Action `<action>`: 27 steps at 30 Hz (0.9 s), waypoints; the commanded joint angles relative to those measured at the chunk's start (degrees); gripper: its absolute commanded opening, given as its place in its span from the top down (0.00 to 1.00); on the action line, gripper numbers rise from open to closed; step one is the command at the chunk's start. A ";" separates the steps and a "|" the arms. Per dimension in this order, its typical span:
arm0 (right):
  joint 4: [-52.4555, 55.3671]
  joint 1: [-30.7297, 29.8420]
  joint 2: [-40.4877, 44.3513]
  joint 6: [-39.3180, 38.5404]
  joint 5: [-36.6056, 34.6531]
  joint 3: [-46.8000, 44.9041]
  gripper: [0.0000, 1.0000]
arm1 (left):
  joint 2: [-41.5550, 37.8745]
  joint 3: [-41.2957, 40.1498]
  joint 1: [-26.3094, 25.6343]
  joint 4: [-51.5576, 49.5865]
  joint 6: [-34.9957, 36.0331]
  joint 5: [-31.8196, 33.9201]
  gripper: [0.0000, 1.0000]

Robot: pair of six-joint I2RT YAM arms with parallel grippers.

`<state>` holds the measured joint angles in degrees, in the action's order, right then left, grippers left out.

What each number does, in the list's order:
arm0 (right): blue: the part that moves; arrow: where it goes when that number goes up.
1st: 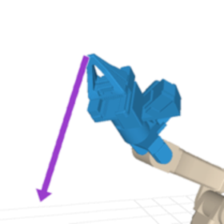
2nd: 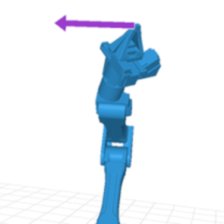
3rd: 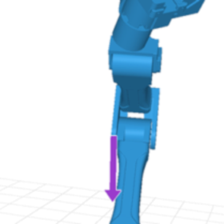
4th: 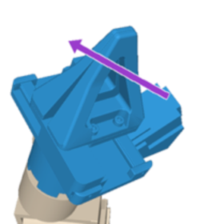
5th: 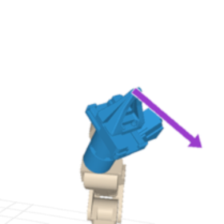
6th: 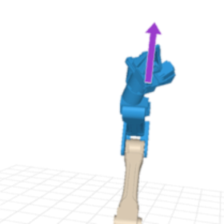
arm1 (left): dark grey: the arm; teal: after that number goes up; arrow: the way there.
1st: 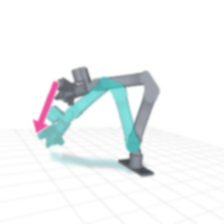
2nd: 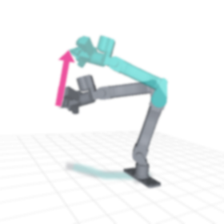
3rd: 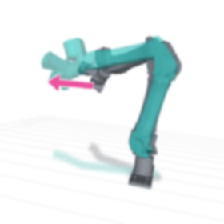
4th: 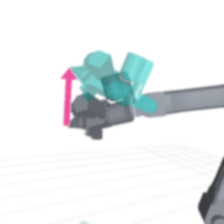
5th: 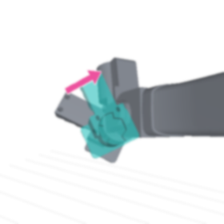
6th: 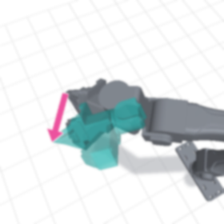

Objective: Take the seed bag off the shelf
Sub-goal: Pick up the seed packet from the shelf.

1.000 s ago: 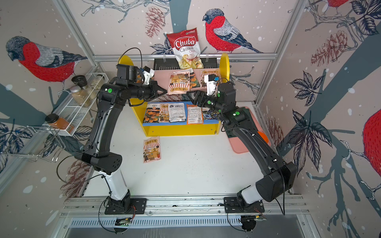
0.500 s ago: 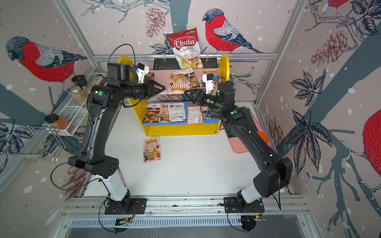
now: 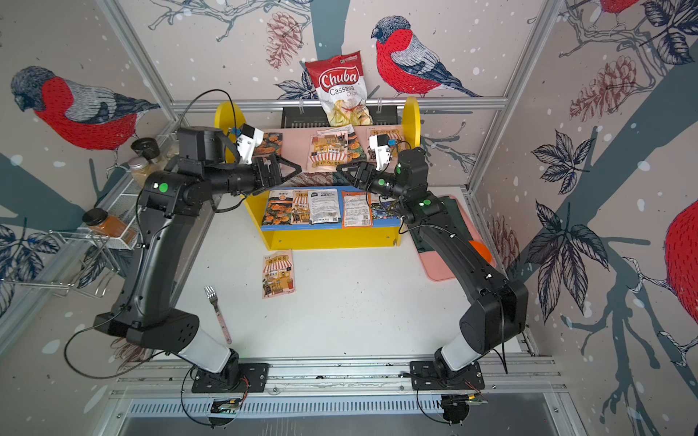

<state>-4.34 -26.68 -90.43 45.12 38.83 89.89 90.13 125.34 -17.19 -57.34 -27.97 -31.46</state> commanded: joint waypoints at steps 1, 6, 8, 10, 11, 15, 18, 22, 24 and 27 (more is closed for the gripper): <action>-3.99 0.14 -0.70 1.08 0.19 1.03 0.47 | -2.87 -3.29 0.14 3.98 3.00 -1.55 0.03; -4.27 0.24 -1.27 1.37 0.08 1.41 0.49 | -9.49 -12.41 0.09 8.44 7.17 -6.10 0.02; -4.20 0.31 -1.53 1.46 0.03 1.58 0.49 | -12.42 -15.68 0.14 9.59 9.26 -6.39 0.02; -4.01 0.55 -1.67 1.46 -0.15 1.78 0.50 | -15.07 -18.14 0.06 10.31 10.46 -5.47 0.02; -4.01 0.55 -1.79 1.54 -0.13 1.78 0.51 | -16.07 -19.04 0.12 10.60 10.92 -5.03 0.02; -4.69 1.05 -2.17 2.46 -0.33 1.85 0.54 | -19.38 -21.88 0.14 10.68 11.80 -4.23 0.02; -5.13 1.34 -2.55 3.25 -0.44 1.87 0.55 | -21.65 -24.96 0.15 11.69 12.04 -4.39 0.02; -6.65 2.10 -3.07 5.02 -0.30 1.52 0.59 | -23.42 -28.04 0.10 11.97 12.38 -3.80 0.02; -7.46 2.54 -3.34 6.06 -0.15 1.35 0.61 | -23.85 -28.81 0.10 11.98 12.33 -3.63 0.02; -7.92 2.94 -3.74 6.79 0.07 1.43 0.63 | -24.25 -29.36 0.10 12.08 12.32 -3.52 0.02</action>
<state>-7.46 -24.45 -93.62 50.89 43.70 91.26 66.32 96.29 -17.10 -48.18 -16.47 -35.35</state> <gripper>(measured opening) 0.375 0.977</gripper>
